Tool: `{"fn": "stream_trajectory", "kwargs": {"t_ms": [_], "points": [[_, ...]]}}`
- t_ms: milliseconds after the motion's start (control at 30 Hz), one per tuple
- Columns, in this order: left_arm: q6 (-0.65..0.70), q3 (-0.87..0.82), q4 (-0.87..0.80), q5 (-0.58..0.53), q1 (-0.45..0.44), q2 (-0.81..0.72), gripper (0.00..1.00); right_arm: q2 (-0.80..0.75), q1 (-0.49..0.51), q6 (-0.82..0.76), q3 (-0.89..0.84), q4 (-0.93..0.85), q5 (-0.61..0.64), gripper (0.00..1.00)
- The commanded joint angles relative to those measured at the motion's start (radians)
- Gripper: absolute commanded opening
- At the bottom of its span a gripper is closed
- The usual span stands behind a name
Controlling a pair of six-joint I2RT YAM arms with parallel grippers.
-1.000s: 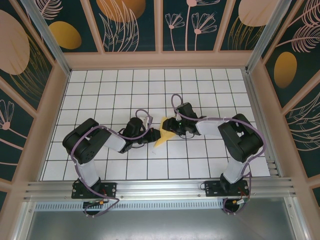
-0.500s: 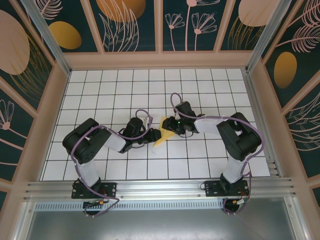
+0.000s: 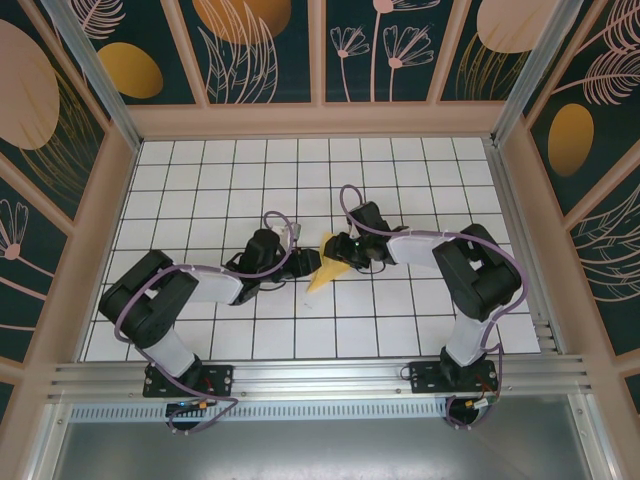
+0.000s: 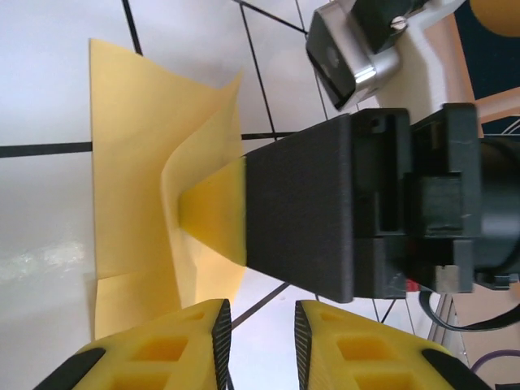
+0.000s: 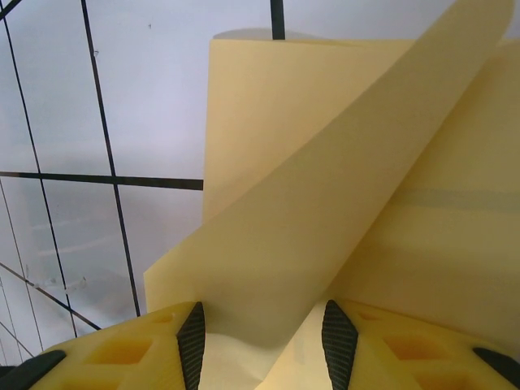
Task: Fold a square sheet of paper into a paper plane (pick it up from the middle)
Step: Fourth fold the wing at the center of the table.
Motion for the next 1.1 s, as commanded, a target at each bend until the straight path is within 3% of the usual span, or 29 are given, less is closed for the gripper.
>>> {"fn": "stream_trajectory", "kwargs": {"t_ms": [0, 467, 833, 1067], "points": [[0.018, -0.018, 0.039, 0.023, 0.004, -0.007, 0.30, 0.069, 0.005, 0.013, -0.012, -0.105, 0.083, 0.46], [0.026, 0.014, 0.082, 0.103, -0.023, 0.063, 0.22, 0.099, 0.006, 0.029, 0.020, -0.153, 0.096, 0.46], [0.073, 0.037, -0.070, -0.013, -0.023, 0.089, 0.17, 0.110, 0.004, 0.032, 0.027, -0.170, 0.103, 0.47], [0.072, 0.038, -0.078, -0.023, -0.023, 0.100, 0.16, 0.114, 0.006, 0.029, 0.024, -0.171, 0.106, 0.47]]}}
